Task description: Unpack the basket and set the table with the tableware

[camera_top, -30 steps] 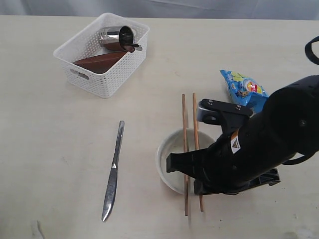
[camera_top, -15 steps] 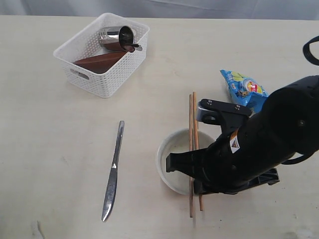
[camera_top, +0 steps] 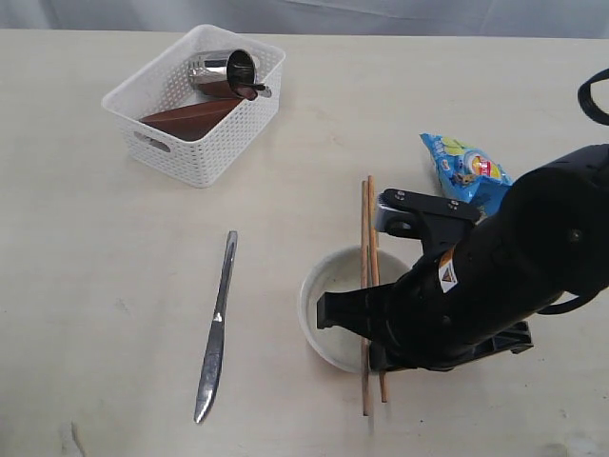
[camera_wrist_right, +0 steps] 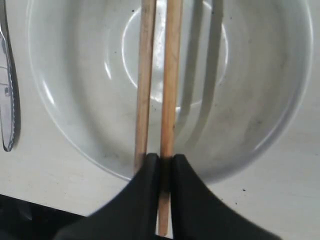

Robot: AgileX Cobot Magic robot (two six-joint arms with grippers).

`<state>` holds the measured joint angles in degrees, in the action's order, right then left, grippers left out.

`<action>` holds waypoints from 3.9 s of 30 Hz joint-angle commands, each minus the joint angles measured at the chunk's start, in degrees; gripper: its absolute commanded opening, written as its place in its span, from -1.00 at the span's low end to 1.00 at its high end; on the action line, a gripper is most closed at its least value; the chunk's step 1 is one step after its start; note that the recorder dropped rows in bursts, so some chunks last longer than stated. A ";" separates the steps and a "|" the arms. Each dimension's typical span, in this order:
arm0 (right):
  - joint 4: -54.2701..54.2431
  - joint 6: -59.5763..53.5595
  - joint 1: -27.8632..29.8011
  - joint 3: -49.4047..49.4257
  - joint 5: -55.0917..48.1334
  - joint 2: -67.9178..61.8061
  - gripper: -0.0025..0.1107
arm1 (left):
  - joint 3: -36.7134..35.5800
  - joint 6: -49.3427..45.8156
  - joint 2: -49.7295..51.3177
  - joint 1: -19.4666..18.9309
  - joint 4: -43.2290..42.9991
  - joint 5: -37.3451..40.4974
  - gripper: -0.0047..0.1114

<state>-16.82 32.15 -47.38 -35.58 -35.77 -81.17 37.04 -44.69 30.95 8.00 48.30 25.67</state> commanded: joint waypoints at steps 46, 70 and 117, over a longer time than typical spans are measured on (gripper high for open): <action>0.59 1.03 -0.16 0.31 -0.09 1.54 -0.42 | 0.03 0.18 -0.34 -0.04 0.50 -0.53 -0.92; 17.79 3.66 0.20 -7.73 -10.42 13.37 -0.21 | 0.03 0.18 -0.34 -0.04 -0.34 -0.12 -0.92; -16.57 -63.27 49.11 -23.91 -6.72 -1.68 -0.96 | 7.95 4.70 24.36 -0.04 -17.04 -9.12 -0.92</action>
<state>-14.38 -13.99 -1.20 -56.09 -37.70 -78.43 45.44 -40.72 53.11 8.00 31.37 17.86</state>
